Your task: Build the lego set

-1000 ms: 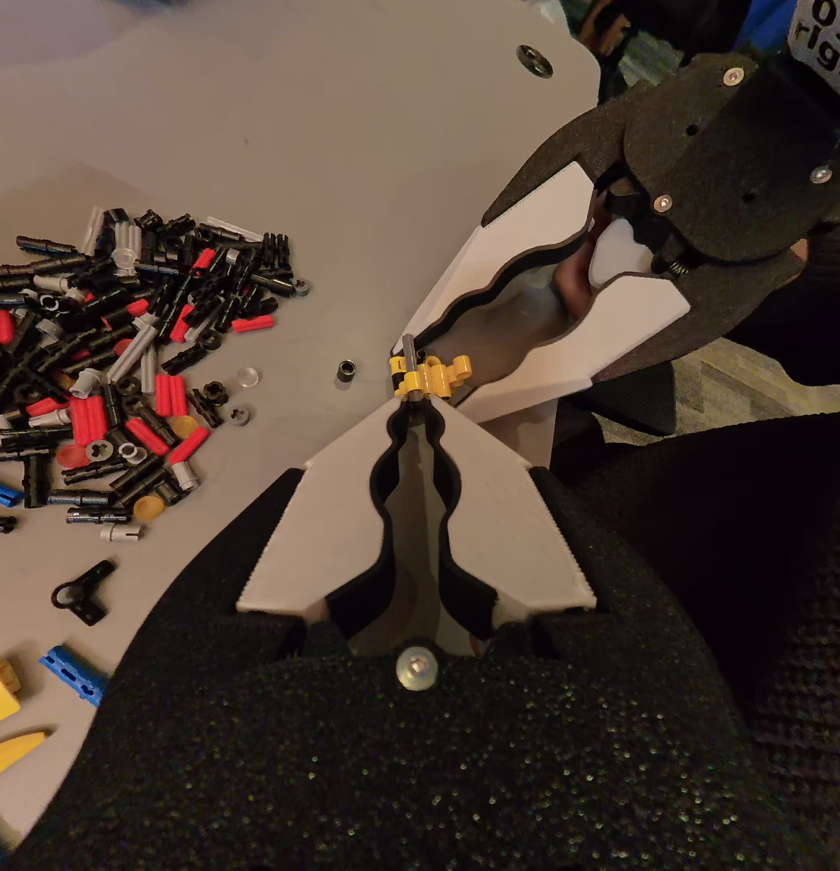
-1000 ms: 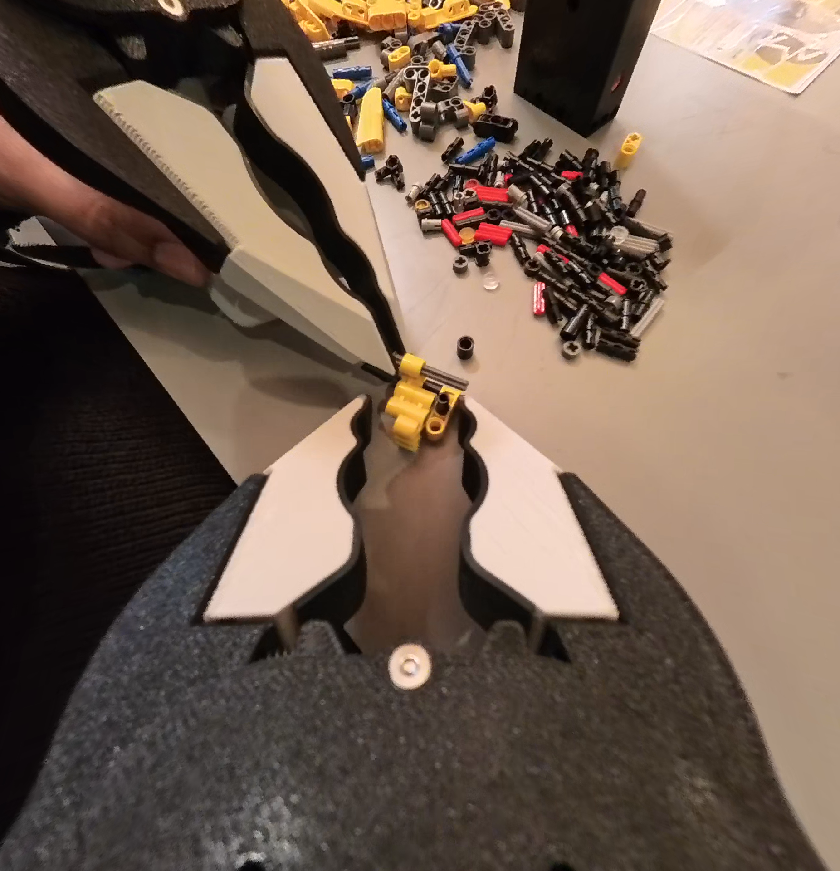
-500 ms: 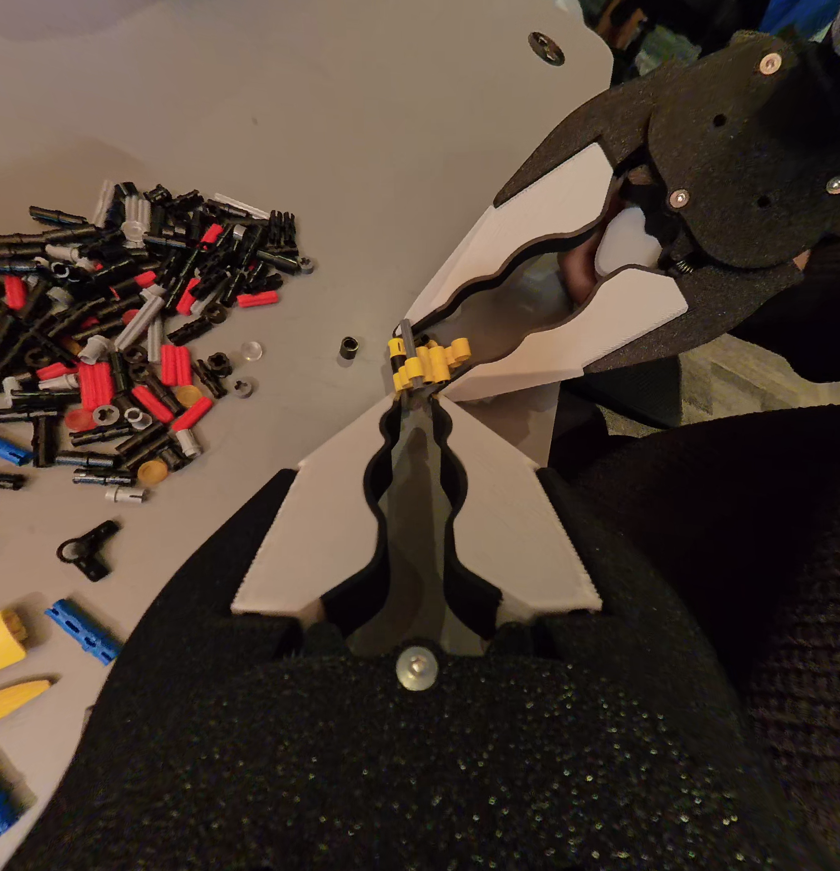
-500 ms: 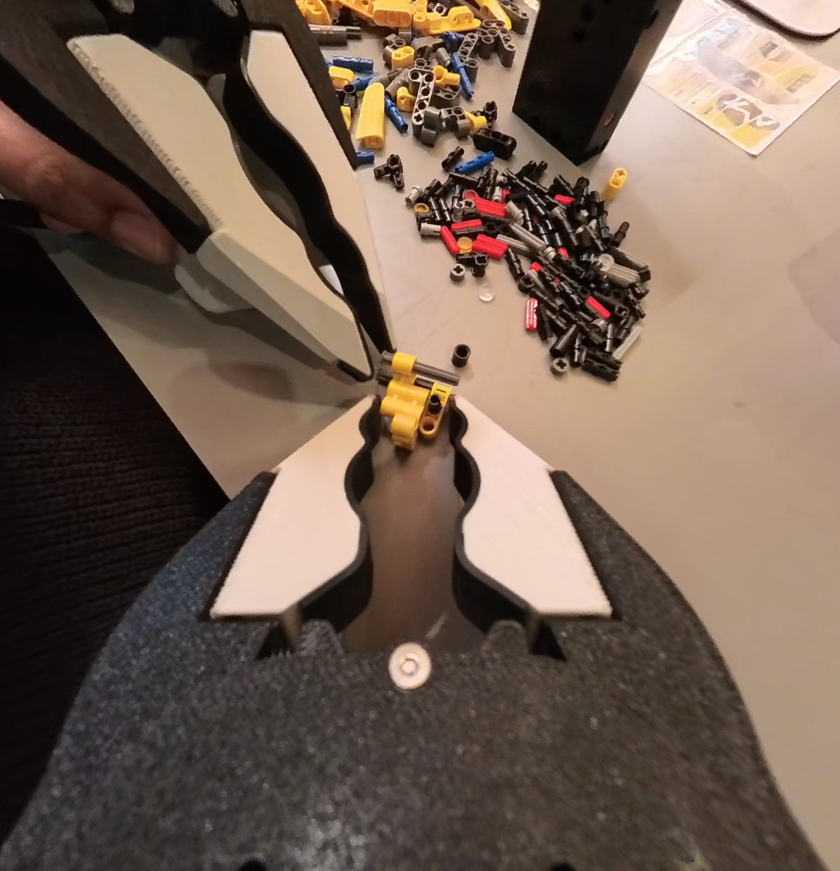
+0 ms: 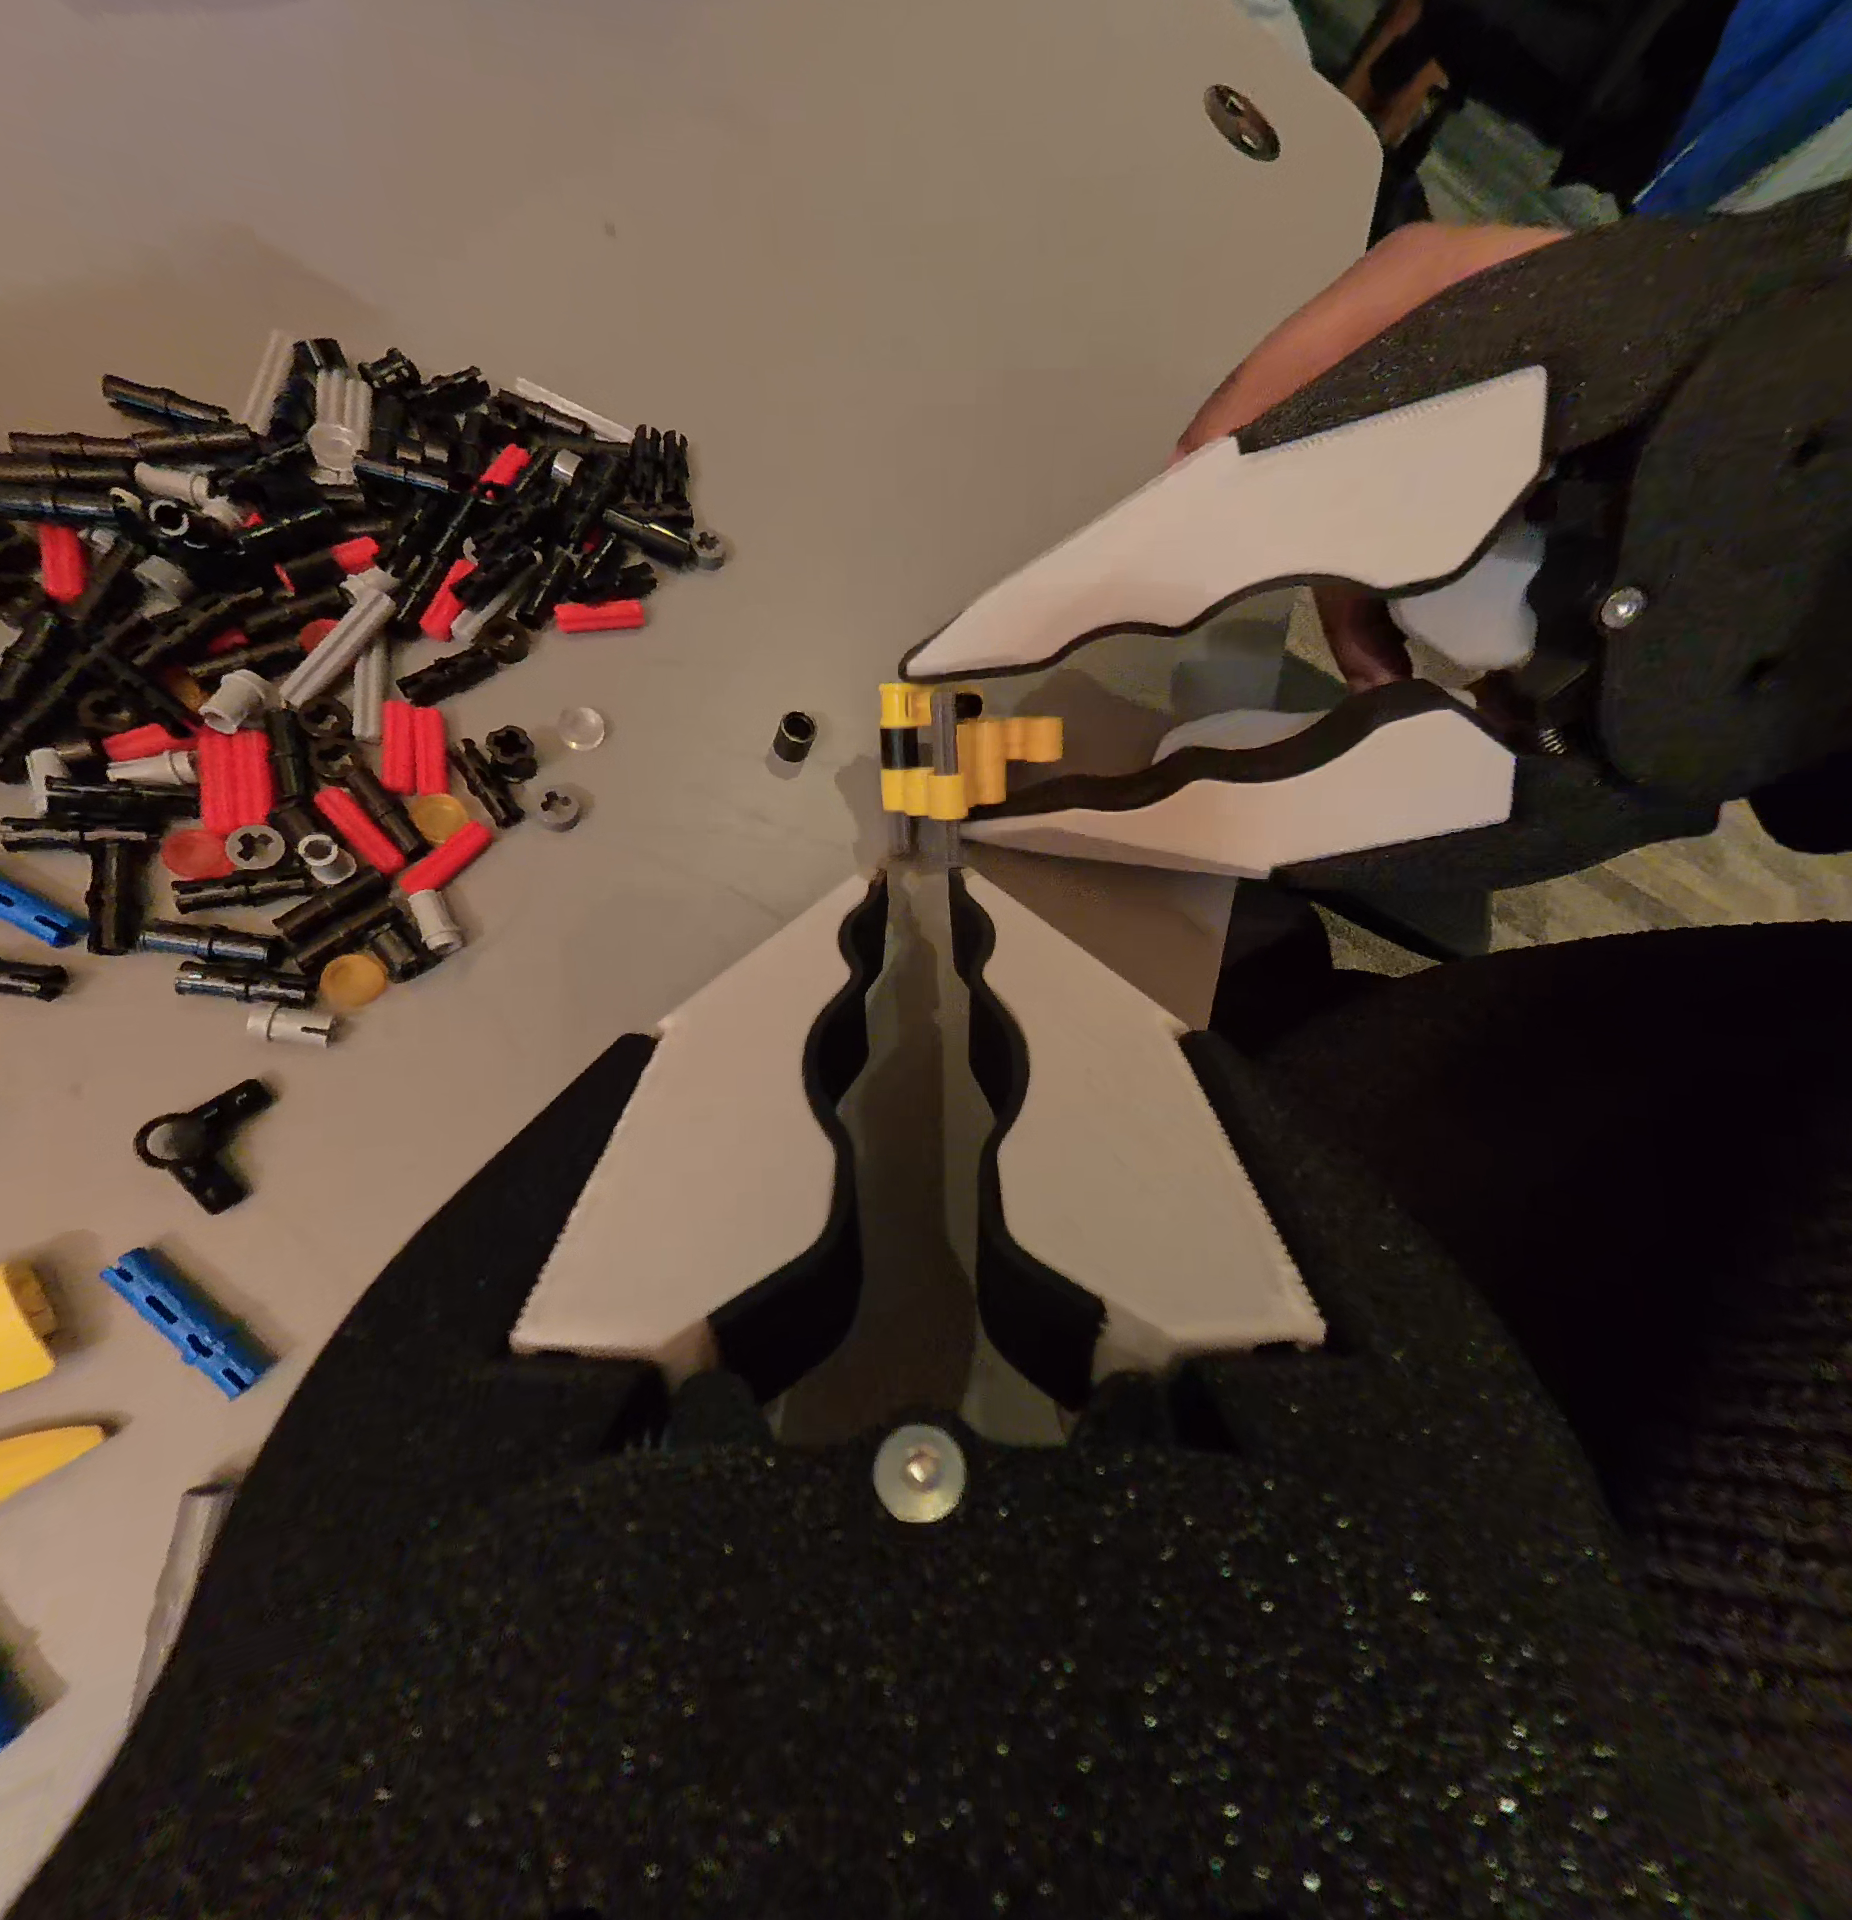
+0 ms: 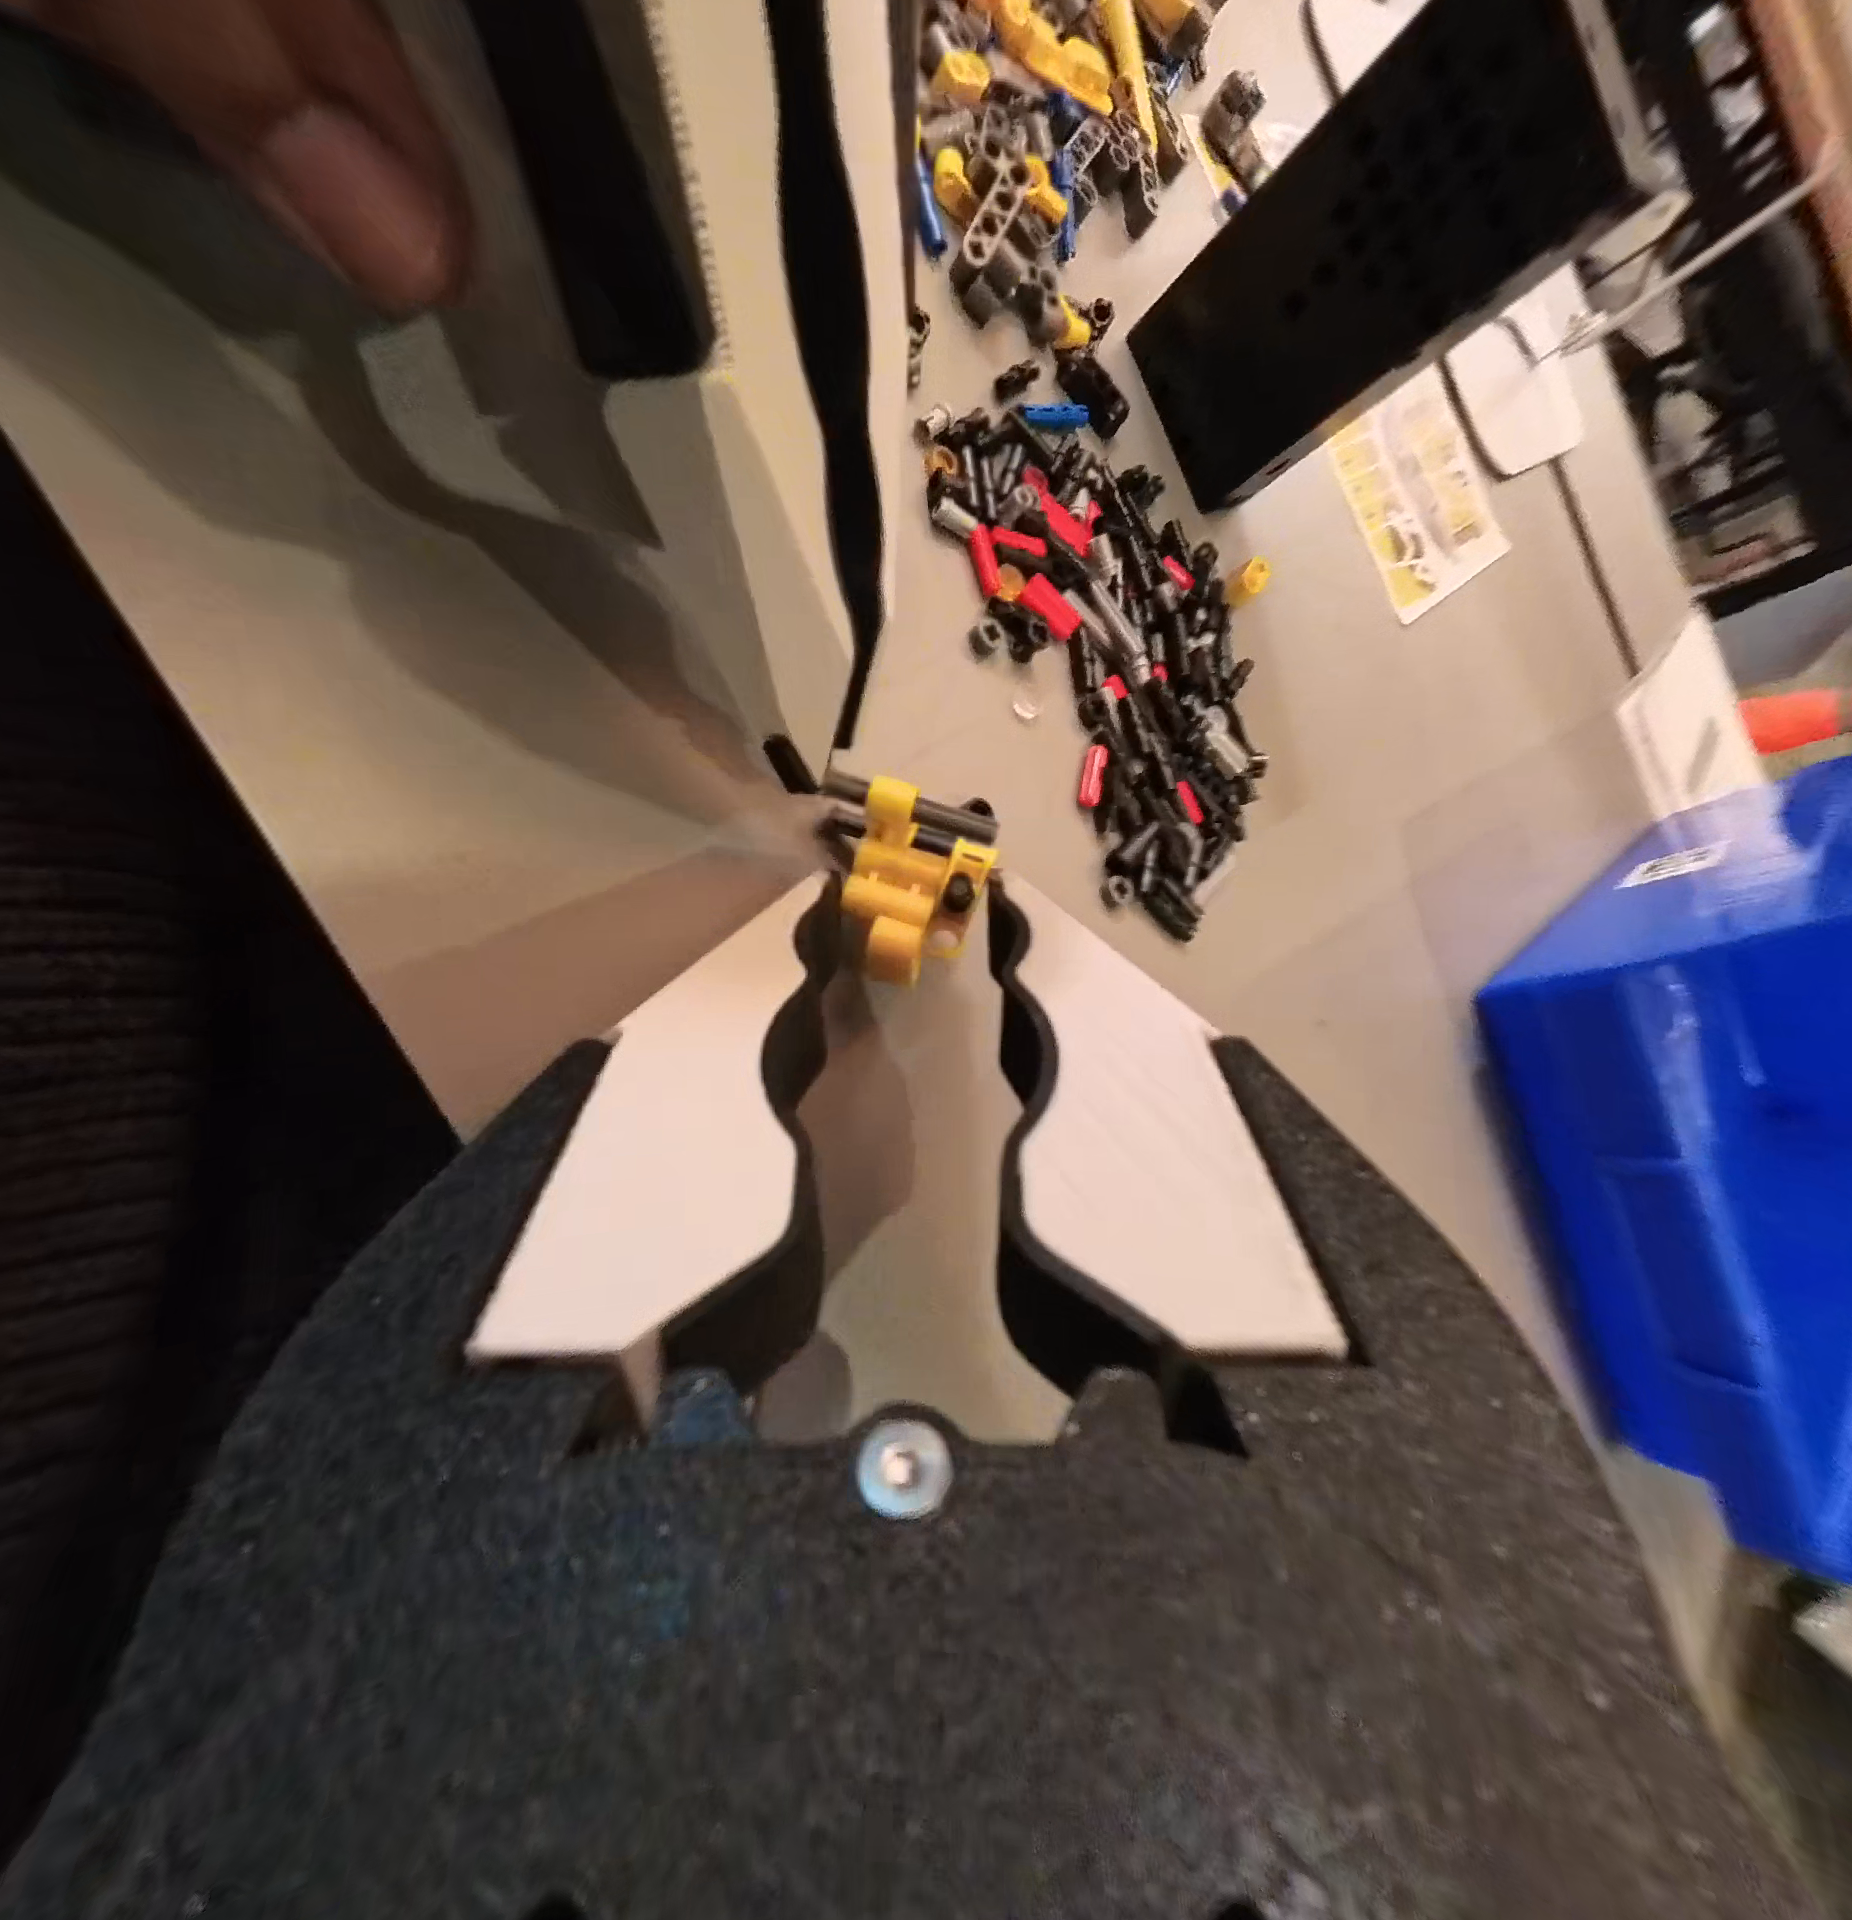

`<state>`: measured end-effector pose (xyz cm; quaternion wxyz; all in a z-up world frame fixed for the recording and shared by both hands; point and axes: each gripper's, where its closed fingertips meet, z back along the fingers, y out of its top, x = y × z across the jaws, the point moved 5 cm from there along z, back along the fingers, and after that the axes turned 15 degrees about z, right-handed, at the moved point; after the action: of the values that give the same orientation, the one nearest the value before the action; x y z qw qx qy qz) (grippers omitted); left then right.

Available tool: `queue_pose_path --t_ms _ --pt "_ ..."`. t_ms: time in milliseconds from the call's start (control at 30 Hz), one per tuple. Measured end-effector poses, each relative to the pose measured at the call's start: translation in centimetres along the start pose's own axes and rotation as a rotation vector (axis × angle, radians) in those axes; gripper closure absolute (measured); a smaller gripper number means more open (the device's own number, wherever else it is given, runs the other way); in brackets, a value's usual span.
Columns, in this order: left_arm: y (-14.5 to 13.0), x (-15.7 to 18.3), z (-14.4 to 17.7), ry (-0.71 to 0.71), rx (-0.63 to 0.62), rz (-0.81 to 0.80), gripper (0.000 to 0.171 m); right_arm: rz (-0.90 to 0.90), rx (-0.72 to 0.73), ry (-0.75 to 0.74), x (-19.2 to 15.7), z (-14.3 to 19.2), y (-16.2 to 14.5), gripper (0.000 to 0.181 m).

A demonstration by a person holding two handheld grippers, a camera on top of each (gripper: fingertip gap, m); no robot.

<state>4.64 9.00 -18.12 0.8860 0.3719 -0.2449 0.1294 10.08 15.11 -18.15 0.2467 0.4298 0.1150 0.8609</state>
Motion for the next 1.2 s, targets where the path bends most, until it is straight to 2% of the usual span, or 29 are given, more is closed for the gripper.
queue_pose_path --t_ms 200,367,500,800,1200 --pt "0.1 0.1 0.5 -0.016 0.036 0.007 0.16 0.306 -0.126 -0.117 0.3 0.2 0.1 0.155" --pt "-0.2 0.1 0.7 -0.005 0.034 -0.01 0.16 0.424 -0.144 -0.115 -0.5 0.1 1.0 0.156" --pt "-1.2 0.7 1.0 -0.017 0.011 -0.035 0.16 0.454 -0.151 -0.111 -0.4 0.3 1.3 0.157" --pt "-2.1 0.0 2.3 0.039 0.045 -0.005 0.159 0.478 -0.162 -0.123 -0.8 0.1 1.4 0.158" --pt "-0.6 1.3 -0.2 0.031 0.034 -0.03 0.151 0.5 -0.157 -0.143 -1.4 0.7 0.7 0.158"
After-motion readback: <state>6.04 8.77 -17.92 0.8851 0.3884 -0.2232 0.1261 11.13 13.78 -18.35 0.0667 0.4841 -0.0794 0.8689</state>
